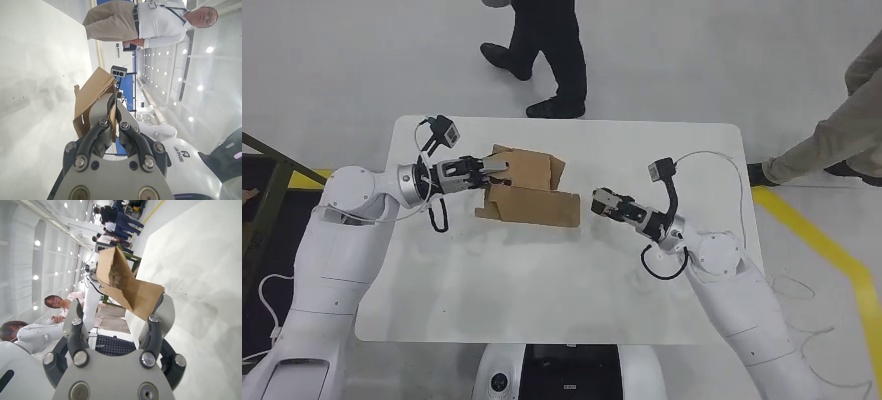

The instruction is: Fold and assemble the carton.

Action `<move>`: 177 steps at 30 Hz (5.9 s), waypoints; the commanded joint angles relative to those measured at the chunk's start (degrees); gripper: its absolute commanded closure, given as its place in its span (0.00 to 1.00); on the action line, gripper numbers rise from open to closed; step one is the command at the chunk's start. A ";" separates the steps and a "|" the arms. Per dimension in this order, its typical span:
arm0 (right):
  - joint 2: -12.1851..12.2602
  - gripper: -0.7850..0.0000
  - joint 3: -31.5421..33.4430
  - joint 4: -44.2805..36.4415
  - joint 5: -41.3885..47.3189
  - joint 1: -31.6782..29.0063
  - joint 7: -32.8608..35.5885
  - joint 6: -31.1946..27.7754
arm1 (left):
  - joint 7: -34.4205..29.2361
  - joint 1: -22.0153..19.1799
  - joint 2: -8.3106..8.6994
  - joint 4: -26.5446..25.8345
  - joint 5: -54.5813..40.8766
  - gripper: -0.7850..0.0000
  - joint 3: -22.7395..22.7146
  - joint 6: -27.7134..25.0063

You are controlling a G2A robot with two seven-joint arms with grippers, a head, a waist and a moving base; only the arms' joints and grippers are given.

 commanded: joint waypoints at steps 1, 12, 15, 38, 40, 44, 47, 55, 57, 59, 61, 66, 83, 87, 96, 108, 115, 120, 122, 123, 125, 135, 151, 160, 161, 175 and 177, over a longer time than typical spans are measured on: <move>-0.09 0.00 -0.14 -0.74 0.73 -0.08 -0.61 -0.90 | 0.06 0.64 -0.04 -0.14 0.14 1.00 0.55 -0.18; -1.21 0.00 -4.55 -0.09 7.39 4.75 3.66 2.54 | -0.62 0.90 -0.56 1.30 -0.80 1.00 3.76 -3.32; -1.56 0.00 -5.50 0.62 8.85 6.60 4.78 3.36 | -0.71 0.50 -0.61 1.81 -1.01 1.00 3.94 -4.24; -2.18 0.00 -5.68 3.18 17.42 10.26 10.56 2.88 | 2.07 1.22 -0.68 1.08 -1.28 1.00 3.51 -5.53; -2.44 0.00 -6.32 4.91 19.24 11.37 12.59 2.92 | 1.56 1.27 -0.64 0.92 -1.79 1.00 3.30 -5.49; -3.05 0.00 -7.78 8.61 21.66 13.33 15.53 1.75 | 0.62 1.34 -0.59 0.72 -3.07 1.00 3.03 -5.02; -3.48 0.00 -8.58 10.77 23.62 14.56 17.85 0.74 | 0.01 1.39 -0.54 0.58 -3.80 1.00 2.76 -4.60; -4.30 0.17 -9.97 14.80 25.63 16.69 20.86 0.37 | -2.19 1.30 -0.50 0.24 -5.83 1.00 2.82 -3.63; -4.53 0.28 -10.48 15.44 26.00 17.14 21.49 0.84 | -2.30 1.16 -0.55 0.14 -6.09 1.00 3.03 -3.69; -4.77 0.33 -11.04 16.00 26.34 17.53 21.99 1.43 | -2.23 1.02 -0.61 0.11 -6.37 1.00 3.28 -3.84; -5.01 0.39 -11.41 16.38 26.86 17.79 22.23 1.41 | -2.31 0.87 -0.68 0.11 -6.74 1.00 3.54 -3.96; -5.53 0.51 -12.24 17.37 27.39 18.45 22.89 1.72 | -2.80 0.60 -0.76 0.22 -7.28 1.00 3.93 -3.98; -6.70 1.00 -13.72 20.71 26.51 20.80 25.60 3.47 | -4.42 0.23 -0.74 -0.65 -7.35 1.00 4.35 -4.32; -6.80 1.00 -13.54 20.82 26.22 20.74 25.32 3.91 | -4.26 0.22 -0.71 -0.39 -7.32 0.61 4.23 -4.37; -6.73 1.00 -12.89 20.57 23.89 20.63 24.62 4.80 | -2.73 0.56 -0.67 -0.77 -9.86 0.00 2.63 -4.71; -6.59 1.00 -12.79 19.93 19.36 19.80 23.31 5.49 | -2.44 0.29 -0.88 -2.42 -14.47 0.00 1.89 -3.86; -6.62 1.00 -12.91 18.97 17.79 18.89 21.85 5.59 | -2.88 -0.17 -1.20 -3.48 -17.01 0.00 2.86 -2.47; -6.76 1.00 -13.19 18.16 17.43 18.27 21.05 5.63 | -2.70 -0.91 -1.72 -3.39 -17.59 0.00 5.21 -2.45; -6.76 1.00 -13.15 17.99 17.45 17.89 20.97 5.65 | -2.51 -1.16 -1.88 -3.51 -17.48 0.00 5.88 -2.55; -6.74 1.00 -13.09 17.87 17.46 17.73 20.97 5.65 | -2.47 -1.26 -1.94 -3.54 -17.34 0.00 6.15 -2.57; -6.69 1.00 -12.91 17.62 17.41 17.49 21.05 5.81 | -2.33 -1.52 -2.00 -3.46 -16.43 0.00 6.53 -2.52; -6.22 1.00 -10.85 16.52 17.91 16.62 21.38 5.86 | 0.66 -0.18 -1.75 -3.58 -16.84 0.00 2.65 -4.95; -6.02 1.00 -10.66 12.46 19.51 14.73 24.23 7.06 | 3.37 3.52 -1.28 -5.25 -12.22 0.00 0.27 -3.85; -6.25 1.00 -11.90 10.12 20.14 13.64 24.74 7.80 | 2.46 1.91 -1.74 -4.56 -12.26 0.00 2.82 -3.32; -6.27 1.00 -11.86 10.05 20.24 13.67 24.63 7.74 | 2.52 1.75 -1.80 -4.43 -12.17 0.00 3.15 -3.39; -5.50 1.00 -7.93 11.87 15.80 13.31 17.40 6.74 | 7.44 4.21 -1.47 -8.07 -7.08 0.00 0.46 -5.28; -5.53 1.00 -7.78 11.98 15.27 13.45 16.18 6.42 | 7.02 4.71 -1.47 -8.72 -7.16 0.00 0.68 -4.81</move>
